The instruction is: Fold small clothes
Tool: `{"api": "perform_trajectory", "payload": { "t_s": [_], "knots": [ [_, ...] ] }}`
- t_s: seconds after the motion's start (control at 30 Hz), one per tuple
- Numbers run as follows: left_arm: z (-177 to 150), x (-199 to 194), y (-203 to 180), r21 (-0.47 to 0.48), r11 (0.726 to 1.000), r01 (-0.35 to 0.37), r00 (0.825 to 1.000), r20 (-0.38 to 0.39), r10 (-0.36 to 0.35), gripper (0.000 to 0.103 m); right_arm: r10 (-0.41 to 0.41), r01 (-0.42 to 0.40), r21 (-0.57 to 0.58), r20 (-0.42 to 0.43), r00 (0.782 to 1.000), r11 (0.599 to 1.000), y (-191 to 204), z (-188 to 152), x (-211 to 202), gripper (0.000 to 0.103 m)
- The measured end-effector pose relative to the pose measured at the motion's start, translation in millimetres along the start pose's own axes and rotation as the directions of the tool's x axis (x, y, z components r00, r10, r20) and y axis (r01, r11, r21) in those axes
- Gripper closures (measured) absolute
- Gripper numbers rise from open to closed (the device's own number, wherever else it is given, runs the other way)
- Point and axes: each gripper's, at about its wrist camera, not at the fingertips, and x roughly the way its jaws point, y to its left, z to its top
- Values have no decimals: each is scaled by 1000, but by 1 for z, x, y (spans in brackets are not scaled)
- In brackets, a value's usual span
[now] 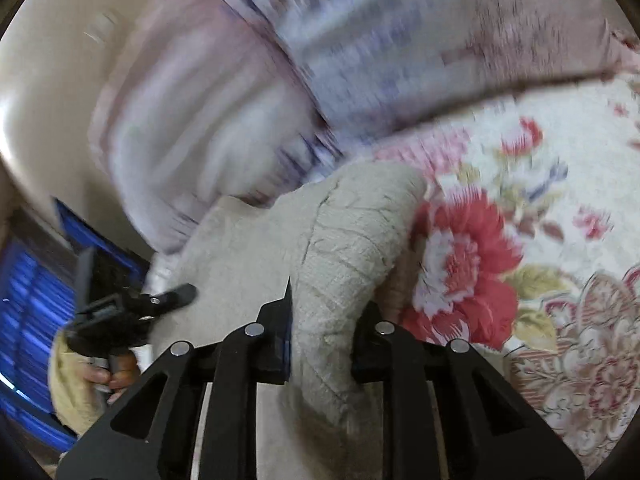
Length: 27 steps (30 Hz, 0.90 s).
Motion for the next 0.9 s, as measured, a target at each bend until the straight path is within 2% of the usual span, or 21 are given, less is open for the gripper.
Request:
{"api": "perform_trajectory", "payload": {
  "t_s": [0.07,0.1,0.17,0.27,0.33,0.37,0.43,0.5,0.53,0.63,0.7,0.77,0.8,0.83,0.9],
  "knots": [
    [-1,-1,6,-2,1000,10,1000,8,-10,51,45,-44,59,-9,999,997,-10,1,-4,77],
    [0,-2,4,6,1000,-1,1000,14,1,48,55,-54,84,-8,998,995,-15,3,-10,73],
    [0,-13,-2,47,997,-68,995,73,64,43,37,-40,95,33,999,995,-19,6,-23,70],
    [-7,-36,-22,144,979,-142,972,209,111,35,33,-40,113,62,998,993,-24,14,-30,70],
    [-17,-43,-44,235,957,-172,955,280,103,32,32,-39,122,62,998,992,-24,19,-26,70],
    [-26,-45,-58,297,937,-186,950,298,94,29,24,-31,115,61,998,993,-23,21,-23,70],
    [-38,-38,-78,390,897,-209,952,292,95,28,-6,2,46,89,996,999,-12,24,-20,93],
    [-46,-30,-86,434,876,-211,959,265,100,28,-89,98,-50,168,982,994,5,25,-25,94],
    [-47,-24,-89,445,870,-210,963,248,106,28,-114,126,-59,183,976,990,8,26,-25,94],
    [-52,-10,-88,460,860,-219,968,216,131,28,-236,245,-41,155,959,969,-1,25,-16,94],
    [-55,-7,-87,481,843,-239,964,218,149,28,-264,269,-28,111,958,963,-9,24,-6,94],
    [-58,-7,-87,491,832,-257,960,227,162,28,-279,285,-42,112,954,957,-7,26,-11,91],
    [-59,-9,-88,490,833,-256,960,232,159,28,-288,295,-47,122,950,954,-3,27,-14,84],
    [-60,-11,-88,487,836,-253,960,235,154,28,-298,309,-55,145,943,950,2,25,-20,81],
    [-62,-19,-86,475,840,-262,954,256,153,28,-294,319,-102,199,935,942,16,17,-34,79]
  ]
}}
